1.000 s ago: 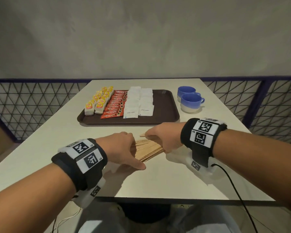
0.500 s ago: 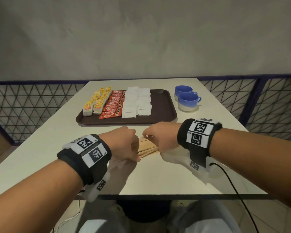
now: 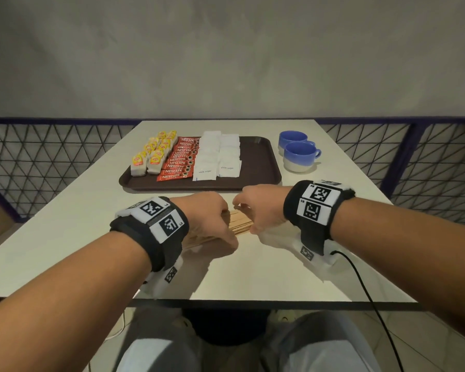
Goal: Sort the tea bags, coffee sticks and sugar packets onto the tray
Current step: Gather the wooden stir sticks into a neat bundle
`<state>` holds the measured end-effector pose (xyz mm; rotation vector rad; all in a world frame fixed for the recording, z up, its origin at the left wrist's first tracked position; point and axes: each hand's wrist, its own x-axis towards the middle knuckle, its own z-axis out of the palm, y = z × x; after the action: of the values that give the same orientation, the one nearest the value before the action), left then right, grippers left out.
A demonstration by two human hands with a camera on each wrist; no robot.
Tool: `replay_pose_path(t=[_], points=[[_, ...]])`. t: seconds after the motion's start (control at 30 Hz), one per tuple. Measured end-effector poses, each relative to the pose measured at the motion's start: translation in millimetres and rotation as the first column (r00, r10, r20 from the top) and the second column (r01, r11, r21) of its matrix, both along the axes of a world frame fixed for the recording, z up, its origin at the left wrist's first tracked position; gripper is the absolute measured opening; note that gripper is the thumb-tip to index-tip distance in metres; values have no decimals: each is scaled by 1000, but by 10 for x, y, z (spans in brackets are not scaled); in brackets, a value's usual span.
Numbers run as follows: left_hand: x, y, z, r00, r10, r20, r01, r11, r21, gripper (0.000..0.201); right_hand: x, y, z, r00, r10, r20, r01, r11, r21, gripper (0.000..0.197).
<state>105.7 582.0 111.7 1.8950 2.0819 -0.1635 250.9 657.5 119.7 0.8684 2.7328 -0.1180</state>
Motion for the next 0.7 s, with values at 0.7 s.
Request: replay_pose_path(t=[0.7], points=[[206,118,11,998,50,35,-51,997,49,45,79,21,60,993,-113,-43,106,985,-135,47]])
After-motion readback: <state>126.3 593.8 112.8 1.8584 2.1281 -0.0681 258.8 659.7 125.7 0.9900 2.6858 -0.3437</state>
